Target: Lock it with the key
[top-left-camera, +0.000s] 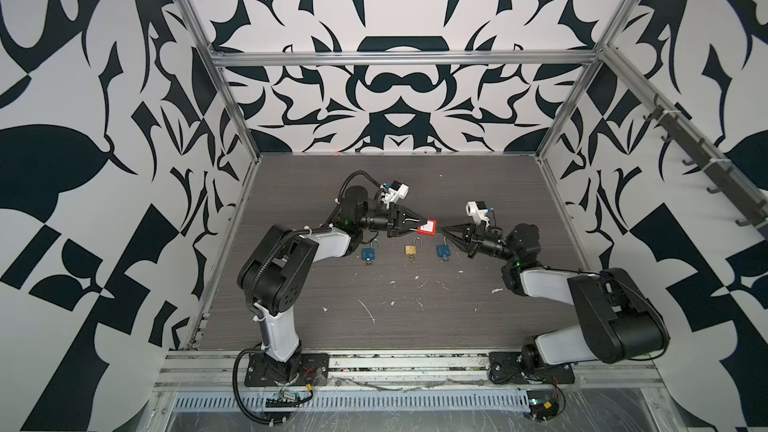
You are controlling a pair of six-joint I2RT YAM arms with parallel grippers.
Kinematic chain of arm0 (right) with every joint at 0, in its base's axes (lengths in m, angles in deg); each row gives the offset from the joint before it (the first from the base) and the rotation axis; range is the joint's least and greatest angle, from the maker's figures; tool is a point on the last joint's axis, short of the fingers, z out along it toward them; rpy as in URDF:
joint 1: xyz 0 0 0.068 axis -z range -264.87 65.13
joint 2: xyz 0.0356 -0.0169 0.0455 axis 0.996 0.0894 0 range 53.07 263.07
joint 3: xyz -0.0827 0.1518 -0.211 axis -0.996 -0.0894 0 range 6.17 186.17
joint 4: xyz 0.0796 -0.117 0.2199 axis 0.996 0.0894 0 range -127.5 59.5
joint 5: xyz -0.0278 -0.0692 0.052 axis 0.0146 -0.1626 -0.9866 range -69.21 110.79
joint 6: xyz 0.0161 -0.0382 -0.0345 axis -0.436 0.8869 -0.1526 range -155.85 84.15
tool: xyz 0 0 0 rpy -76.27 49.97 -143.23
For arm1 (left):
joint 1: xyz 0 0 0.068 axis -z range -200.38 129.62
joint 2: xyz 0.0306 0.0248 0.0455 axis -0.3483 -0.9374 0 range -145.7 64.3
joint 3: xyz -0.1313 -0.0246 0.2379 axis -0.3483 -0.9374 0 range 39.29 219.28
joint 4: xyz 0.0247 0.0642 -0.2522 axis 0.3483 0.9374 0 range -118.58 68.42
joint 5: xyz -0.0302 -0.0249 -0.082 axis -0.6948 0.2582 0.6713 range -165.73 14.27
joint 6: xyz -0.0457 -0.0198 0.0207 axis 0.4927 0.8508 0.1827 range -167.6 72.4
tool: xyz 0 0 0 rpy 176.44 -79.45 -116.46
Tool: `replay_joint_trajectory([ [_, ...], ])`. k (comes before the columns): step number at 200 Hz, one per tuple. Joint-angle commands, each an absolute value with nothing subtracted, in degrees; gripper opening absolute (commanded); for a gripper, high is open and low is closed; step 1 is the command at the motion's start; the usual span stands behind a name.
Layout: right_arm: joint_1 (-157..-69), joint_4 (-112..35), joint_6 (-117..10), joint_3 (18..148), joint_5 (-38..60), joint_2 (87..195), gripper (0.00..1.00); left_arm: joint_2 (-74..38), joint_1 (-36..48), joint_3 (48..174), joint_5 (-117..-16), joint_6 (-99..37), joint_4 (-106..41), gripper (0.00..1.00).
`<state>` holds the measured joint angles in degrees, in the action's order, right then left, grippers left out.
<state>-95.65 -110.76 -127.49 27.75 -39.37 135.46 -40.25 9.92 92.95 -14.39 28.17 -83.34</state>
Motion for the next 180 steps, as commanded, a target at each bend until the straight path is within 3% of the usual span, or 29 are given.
replay_joint_trajectory([
  [1, -91.36, -112.56, -127.26, 28.26, -35.31, 132.21, 0.0, -40.88, 7.66, 94.45, -14.37, 25.21, -81.22, 0.02],
  [22, -91.98, -110.38, -126.69, 28.75, -34.44, 131.62, 0.0, -40.99, 9.14, 95.06, -14.89, 23.56, -78.71, 0.2],
  [34, -92.08, -109.53, -126.64, 28.68, -33.68, 131.24, 0.0, -41.06, 9.39, 95.12, -14.93, 23.51, -78.59, 0.24],
  [62, -92.09, -106.49, -125.32, 29.03, -33.05, 130.25, 0.0, -40.56, 9.35, 95.13, -15.29, 23.6, -78.5, 0.27],
  [95, -92.12, -103.54, -123.99, 29.2, -32.46, 129.71, 0.0, -40.2, 9.37, 95.24, -15.32, 23.42, -78.41, 0.41],
  [180, -92.47, -105.05, -124.93, 29.52, -33.08, 129.53, 0.0, -39.36, 9.43, 95.78, -16.26, 18.63, -72.47, 0.52],
])
